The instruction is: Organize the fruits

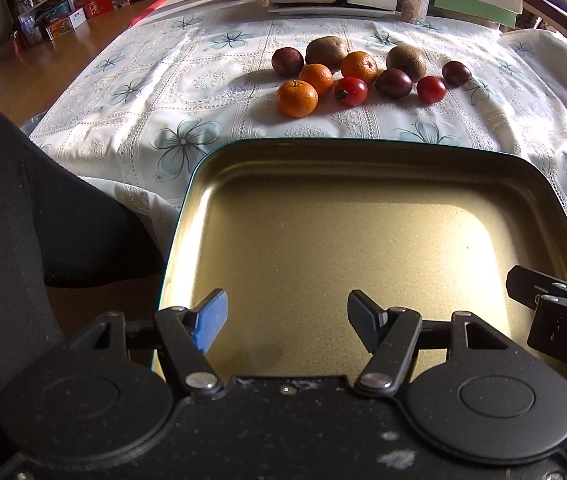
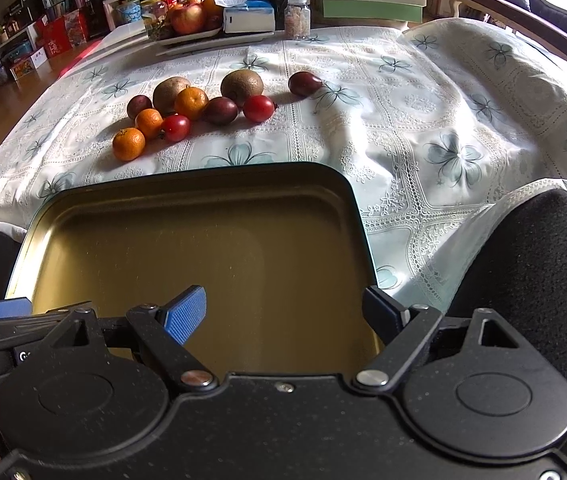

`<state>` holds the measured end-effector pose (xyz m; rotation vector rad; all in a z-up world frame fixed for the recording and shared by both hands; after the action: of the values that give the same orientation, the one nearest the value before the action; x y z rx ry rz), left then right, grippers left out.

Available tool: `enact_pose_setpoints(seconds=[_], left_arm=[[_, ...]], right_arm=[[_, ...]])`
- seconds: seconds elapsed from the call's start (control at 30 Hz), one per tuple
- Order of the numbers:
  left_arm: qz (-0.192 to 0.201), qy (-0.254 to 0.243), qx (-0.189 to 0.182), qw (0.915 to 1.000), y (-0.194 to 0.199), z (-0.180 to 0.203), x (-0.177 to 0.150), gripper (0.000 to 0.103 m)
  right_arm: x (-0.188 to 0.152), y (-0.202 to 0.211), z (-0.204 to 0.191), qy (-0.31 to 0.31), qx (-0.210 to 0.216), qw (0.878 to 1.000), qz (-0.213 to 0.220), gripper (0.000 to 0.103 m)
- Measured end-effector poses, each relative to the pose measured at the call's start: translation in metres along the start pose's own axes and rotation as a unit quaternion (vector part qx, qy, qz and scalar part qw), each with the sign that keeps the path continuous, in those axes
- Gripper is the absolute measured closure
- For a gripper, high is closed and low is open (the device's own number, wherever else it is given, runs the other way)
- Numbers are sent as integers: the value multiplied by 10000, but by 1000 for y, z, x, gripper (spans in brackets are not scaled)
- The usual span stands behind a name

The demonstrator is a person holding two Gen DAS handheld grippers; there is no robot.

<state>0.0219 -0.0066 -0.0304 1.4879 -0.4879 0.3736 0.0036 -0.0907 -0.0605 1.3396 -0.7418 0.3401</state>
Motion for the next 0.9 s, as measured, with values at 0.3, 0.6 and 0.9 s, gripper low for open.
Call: enact_pose_setpoints(seconds=[0.3, 0.6, 0.9], left_arm=[[32, 51, 23, 10000, 2, -1, -1, 34], [97, -5, 96, 9999, 4, 3, -4, 34], [122, -154, 157, 9997, 7, 7, -4, 34]], right_arm=[[0, 4, 1, -4, 5, 9999, 103, 17], [1, 4, 0, -30, 33, 9999, 133, 17], [1, 4, 1, -47, 10, 9999, 132, 18]])
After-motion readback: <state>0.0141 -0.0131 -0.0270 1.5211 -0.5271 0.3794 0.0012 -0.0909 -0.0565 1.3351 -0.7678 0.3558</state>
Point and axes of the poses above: each gripper's, at about its wrist camera, not at the fingertips, and y roughly against the way its jaws point, z to its right, x to its top, the point moved 1 cm from there along -y, roughly the way its jaws point, and after that the axes turned 4 degrees about -x, right-handed, at the moved point
